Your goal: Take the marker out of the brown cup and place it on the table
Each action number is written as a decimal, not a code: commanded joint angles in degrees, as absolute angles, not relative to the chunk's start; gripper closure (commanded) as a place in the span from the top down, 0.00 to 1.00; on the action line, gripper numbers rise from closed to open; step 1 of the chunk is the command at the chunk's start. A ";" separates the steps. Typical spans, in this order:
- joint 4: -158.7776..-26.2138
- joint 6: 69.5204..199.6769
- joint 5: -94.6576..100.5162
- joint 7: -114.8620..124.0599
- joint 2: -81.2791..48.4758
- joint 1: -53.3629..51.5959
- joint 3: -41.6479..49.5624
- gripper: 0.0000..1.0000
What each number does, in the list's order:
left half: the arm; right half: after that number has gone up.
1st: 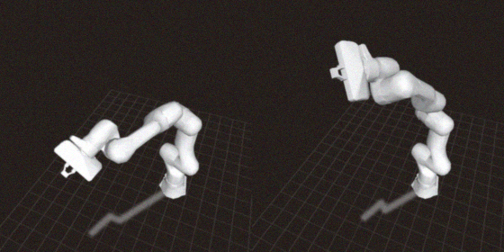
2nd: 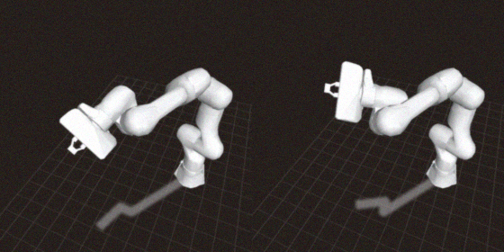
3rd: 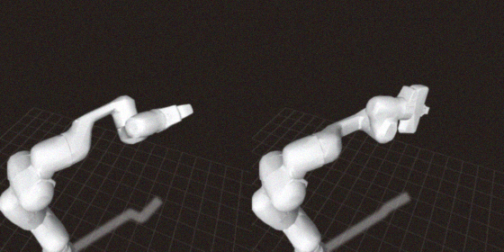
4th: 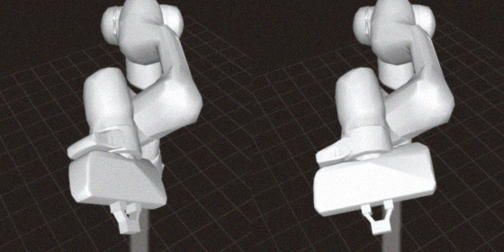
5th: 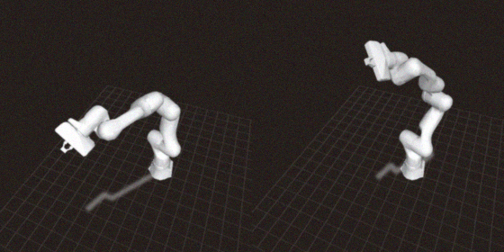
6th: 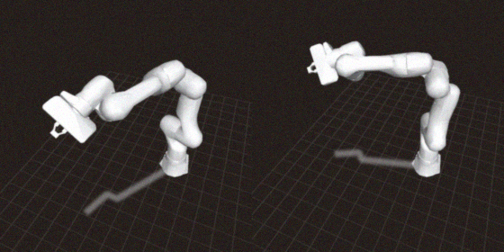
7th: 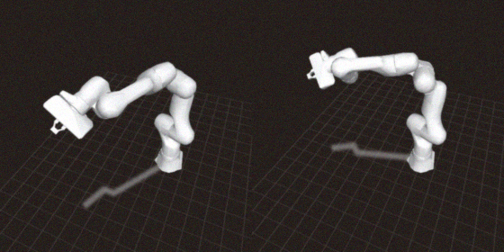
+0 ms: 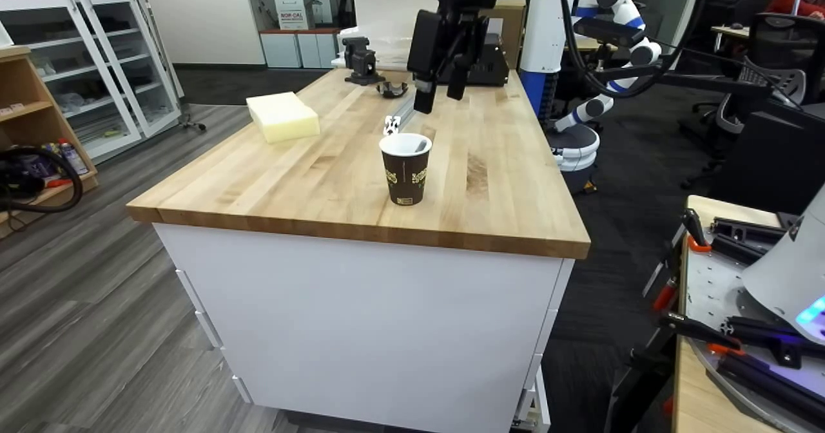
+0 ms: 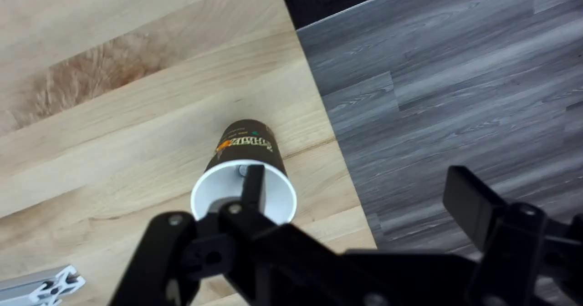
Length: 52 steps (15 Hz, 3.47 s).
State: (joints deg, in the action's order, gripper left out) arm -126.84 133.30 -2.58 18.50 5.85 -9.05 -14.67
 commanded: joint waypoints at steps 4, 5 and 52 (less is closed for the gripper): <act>-125.13 143.58 10.29 19.33 -1.79 -8.27 -11.57 1.00; -124.72 144.34 11.35 19.33 -2.83 -8.30 -10.94 1.00; -114.91 126.80 -1.24 5.81 -10.07 -8.80 -8.34 0.08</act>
State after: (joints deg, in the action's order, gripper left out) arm -116.50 129.35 0.20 7.20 -9.63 -8.85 -8.27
